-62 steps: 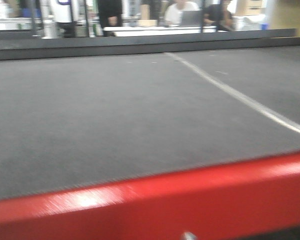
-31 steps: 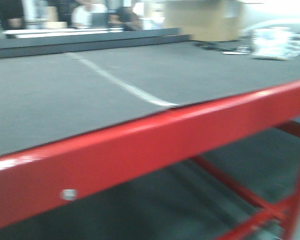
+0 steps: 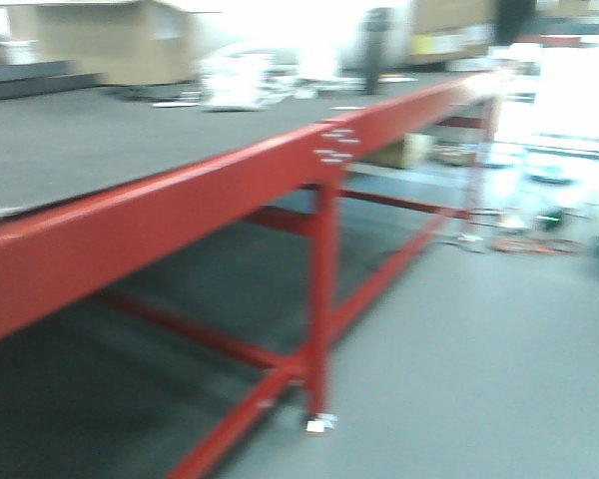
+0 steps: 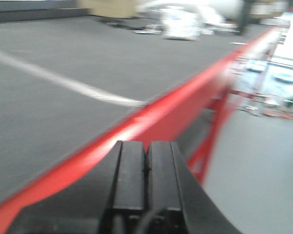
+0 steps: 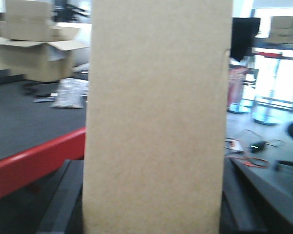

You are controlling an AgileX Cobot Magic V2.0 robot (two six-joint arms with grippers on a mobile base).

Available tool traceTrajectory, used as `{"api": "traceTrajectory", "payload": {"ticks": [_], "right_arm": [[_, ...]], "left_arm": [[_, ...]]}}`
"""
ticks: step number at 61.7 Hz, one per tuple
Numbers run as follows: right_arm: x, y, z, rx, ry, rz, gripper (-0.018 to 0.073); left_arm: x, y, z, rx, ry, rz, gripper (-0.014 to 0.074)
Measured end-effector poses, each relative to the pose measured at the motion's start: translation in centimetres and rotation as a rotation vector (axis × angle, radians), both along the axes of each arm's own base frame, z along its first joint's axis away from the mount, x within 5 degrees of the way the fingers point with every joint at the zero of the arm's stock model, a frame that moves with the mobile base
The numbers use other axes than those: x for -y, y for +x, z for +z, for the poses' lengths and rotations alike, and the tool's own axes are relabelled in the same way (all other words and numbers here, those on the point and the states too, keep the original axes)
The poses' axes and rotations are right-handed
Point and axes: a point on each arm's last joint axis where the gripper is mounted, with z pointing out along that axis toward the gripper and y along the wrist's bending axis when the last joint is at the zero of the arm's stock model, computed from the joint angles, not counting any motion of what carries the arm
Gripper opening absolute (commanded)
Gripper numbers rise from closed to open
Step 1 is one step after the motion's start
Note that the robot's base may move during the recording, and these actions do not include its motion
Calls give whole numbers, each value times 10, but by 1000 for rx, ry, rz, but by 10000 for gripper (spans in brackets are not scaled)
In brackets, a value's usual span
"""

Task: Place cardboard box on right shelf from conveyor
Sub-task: 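Drive the base away from the conveyor holding the box in the right gripper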

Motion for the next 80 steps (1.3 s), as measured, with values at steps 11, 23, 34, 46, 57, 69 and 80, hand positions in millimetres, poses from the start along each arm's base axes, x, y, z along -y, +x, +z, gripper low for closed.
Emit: {"api": "traceTrajectory", "payload": {"ticks": [11, 23, 34, 46, 57, 69, 80], "right_arm": [[0, -1, 0, 4, 0, 0, 313], [0, -1, 0, 4, 0, 0, 313], [0, -1, 0, 4, 0, 0, 313], [0, -1, 0, 2, 0, 0, 313], [0, -1, 0, 2, 0, 0, 313], [0, -1, 0, 2, 0, 0, 313], [0, -1, 0, 2, 0, 0, 313]], "left_arm": [[0, 0, 0, 0, 0, 0, -119], [0, 0, 0, 0, 0, 0, -119], [0, 0, 0, 0, 0, 0, -119], [0, 0, 0, 0, 0, 0, -119], [0, 0, 0, 0, 0, 0, -119], [0, 0, 0, 0, 0, 0, -119], [0, 0, 0, 0, 0, 0, -119]]}}
